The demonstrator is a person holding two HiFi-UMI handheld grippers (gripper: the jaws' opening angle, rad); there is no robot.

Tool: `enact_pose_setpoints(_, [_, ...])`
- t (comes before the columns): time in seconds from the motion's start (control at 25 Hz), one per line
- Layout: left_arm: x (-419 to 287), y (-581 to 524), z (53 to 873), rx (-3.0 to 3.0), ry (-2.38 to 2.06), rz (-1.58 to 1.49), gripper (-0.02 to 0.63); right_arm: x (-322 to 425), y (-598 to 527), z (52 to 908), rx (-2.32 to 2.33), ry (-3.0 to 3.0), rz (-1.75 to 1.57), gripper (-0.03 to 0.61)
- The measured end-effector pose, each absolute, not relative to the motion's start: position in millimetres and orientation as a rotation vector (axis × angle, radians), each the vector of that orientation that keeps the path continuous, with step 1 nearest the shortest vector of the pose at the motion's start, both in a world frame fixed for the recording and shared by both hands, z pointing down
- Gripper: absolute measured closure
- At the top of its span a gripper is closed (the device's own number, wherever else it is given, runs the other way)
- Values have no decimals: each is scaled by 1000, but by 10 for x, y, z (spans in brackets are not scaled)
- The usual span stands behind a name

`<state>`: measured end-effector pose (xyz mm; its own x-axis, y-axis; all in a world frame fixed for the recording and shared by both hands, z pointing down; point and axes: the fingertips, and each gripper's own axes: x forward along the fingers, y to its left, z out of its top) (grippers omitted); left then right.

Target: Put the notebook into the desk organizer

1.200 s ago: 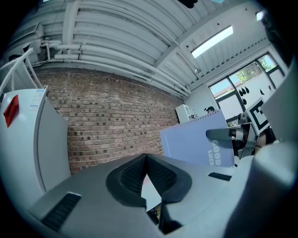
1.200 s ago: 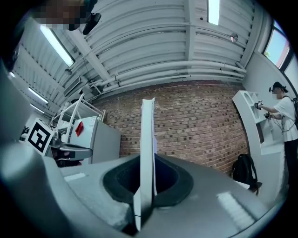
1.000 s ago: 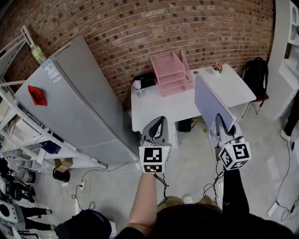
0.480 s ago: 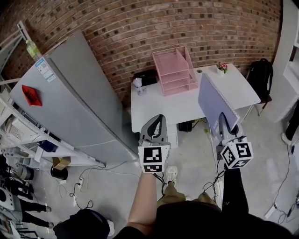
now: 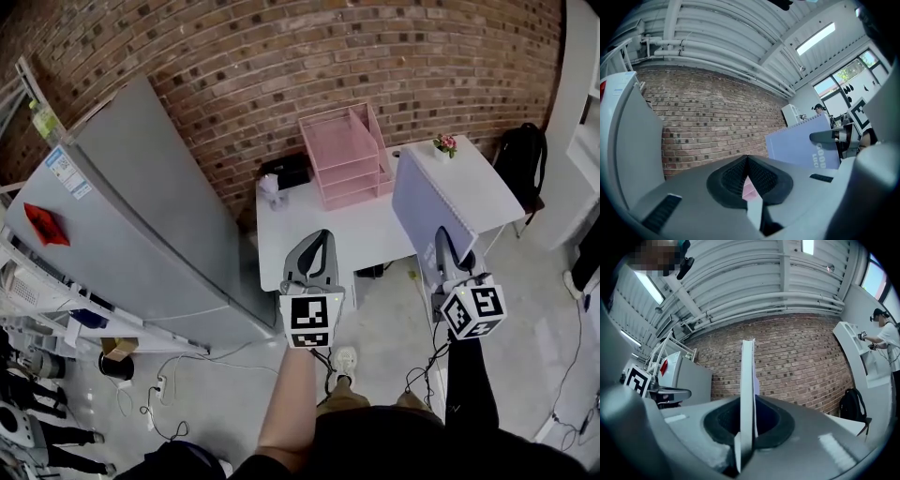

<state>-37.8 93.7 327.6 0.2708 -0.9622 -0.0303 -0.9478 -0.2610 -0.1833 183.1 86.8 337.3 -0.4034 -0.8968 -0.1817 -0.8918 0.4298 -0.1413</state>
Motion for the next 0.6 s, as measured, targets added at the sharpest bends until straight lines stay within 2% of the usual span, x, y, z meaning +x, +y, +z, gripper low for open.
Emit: enact_pose_setpoints(0.6, [-783,-367,3337,-2410,1750,-139,606,1317,-341,3737,-1522,2347,-338,549])
